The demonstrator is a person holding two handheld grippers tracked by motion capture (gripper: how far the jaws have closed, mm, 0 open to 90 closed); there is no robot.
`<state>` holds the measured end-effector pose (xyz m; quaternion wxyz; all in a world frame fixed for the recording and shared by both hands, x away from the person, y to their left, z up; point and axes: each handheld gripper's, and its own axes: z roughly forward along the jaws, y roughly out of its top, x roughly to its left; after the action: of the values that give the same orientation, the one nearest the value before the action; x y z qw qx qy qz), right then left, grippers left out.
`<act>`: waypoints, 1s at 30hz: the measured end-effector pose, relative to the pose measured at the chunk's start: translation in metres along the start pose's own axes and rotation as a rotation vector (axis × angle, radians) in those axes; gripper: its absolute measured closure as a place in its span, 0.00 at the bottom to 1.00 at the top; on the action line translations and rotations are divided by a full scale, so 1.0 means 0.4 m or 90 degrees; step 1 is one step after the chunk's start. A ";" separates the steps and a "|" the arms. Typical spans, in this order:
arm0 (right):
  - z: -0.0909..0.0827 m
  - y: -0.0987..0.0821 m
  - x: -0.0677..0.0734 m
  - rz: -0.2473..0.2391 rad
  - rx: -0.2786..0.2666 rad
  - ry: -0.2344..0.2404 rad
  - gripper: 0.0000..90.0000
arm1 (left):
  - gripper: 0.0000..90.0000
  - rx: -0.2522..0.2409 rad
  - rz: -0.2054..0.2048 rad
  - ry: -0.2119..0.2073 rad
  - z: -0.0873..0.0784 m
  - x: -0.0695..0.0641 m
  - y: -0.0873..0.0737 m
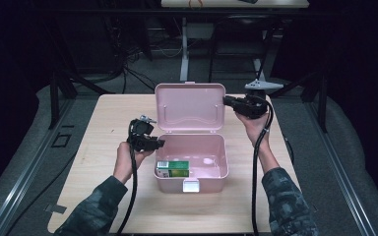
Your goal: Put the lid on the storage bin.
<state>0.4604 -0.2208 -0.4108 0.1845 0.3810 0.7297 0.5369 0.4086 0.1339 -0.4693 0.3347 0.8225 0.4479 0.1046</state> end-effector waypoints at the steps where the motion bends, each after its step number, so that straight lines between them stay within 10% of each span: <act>1: -0.002 0.000 0.000 0.000 0.000 0.001 0.94 | 0.80 0.000 -0.001 0.001 0.000 0.000 0.000; 30: -0.076 -0.017 0.023 -0.049 -0.009 0.031 0.92 | 0.83 -0.006 -0.004 0.016 0.006 -0.017 0.000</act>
<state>0.4316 -0.2344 -0.4050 0.1899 0.3381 0.7443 0.5438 0.4059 0.1274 -0.4703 0.3331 0.8182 0.4539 0.1160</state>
